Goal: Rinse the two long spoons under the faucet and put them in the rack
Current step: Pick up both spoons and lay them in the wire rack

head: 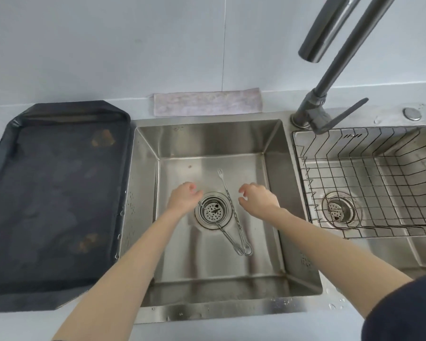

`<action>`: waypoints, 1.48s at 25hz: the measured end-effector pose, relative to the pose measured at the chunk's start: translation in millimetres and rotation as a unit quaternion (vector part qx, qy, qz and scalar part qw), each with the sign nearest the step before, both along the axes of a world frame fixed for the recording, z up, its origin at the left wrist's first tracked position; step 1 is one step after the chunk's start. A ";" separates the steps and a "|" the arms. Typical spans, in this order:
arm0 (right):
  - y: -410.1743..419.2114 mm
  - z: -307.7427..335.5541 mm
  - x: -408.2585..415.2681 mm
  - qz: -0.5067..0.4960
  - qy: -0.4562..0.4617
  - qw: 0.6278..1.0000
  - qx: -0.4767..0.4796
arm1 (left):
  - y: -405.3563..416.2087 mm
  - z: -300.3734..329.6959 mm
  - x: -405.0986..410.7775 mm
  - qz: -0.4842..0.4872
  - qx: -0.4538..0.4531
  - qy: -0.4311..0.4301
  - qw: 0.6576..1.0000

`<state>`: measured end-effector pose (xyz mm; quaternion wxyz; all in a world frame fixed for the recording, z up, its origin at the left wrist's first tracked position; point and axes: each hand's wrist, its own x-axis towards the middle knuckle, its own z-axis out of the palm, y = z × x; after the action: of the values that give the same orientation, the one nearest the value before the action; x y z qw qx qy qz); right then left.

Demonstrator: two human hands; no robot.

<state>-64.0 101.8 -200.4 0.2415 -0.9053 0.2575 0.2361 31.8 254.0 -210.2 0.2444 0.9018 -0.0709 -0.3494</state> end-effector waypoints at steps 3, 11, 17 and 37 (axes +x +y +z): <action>5.1 -20.0 5.2 0.004 0.034 0.999 0.006 | 7.5 -28.1 -4.4 0.039 0.005 0.069 0.997; 16.2 -65.9 6.4 0.010 0.103 0.995 -0.006 | 11.5 -78.4 -18.9 0.086 0.025 0.154 0.984; 14.2 -83.4 14.9 0.004 0.121 0.993 -0.003 | -3.4 -95.9 -22.9 0.071 0.048 0.164 0.983; 28.7 -65.6 23.8 -0.051 0.066 0.996 0.020 | -18.1 -96.2 -14.5 0.155 -0.026 0.142 0.977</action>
<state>-40.2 130.6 -266.0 0.2543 -0.8684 0.3140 0.2874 17.3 235.9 -306.3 0.3270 0.8364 0.0961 -0.4293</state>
